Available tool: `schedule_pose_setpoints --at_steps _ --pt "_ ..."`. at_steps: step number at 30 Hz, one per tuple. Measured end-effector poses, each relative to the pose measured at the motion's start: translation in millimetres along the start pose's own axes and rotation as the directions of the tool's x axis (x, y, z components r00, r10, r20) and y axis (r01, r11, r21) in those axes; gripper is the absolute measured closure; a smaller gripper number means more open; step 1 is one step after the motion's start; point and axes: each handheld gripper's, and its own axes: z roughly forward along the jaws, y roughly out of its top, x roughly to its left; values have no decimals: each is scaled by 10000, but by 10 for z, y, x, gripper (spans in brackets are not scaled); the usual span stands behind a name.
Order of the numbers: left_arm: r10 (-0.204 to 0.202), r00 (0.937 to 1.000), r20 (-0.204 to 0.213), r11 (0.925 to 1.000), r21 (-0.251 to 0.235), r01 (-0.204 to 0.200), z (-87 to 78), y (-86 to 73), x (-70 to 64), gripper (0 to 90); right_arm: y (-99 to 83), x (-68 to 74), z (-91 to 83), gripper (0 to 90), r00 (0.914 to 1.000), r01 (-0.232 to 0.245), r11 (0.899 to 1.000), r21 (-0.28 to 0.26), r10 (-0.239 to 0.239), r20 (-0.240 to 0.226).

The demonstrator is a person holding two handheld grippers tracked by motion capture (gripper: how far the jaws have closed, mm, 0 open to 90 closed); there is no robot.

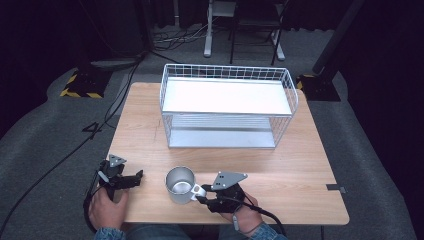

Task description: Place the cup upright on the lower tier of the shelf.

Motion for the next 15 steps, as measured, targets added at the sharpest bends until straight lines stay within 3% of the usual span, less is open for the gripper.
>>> schedule_pose_setpoints --at_steps 8,15 --pt "1 10000 -1 10000 -1 -1 0 0 0 76 48 -4 112 683 9997 222 9986 479 -224 34" --pt "-4 10000 3 10000 -3 4 0 -1 -1 76 63 5 122 699 9996 290 9980 556 -291 4"
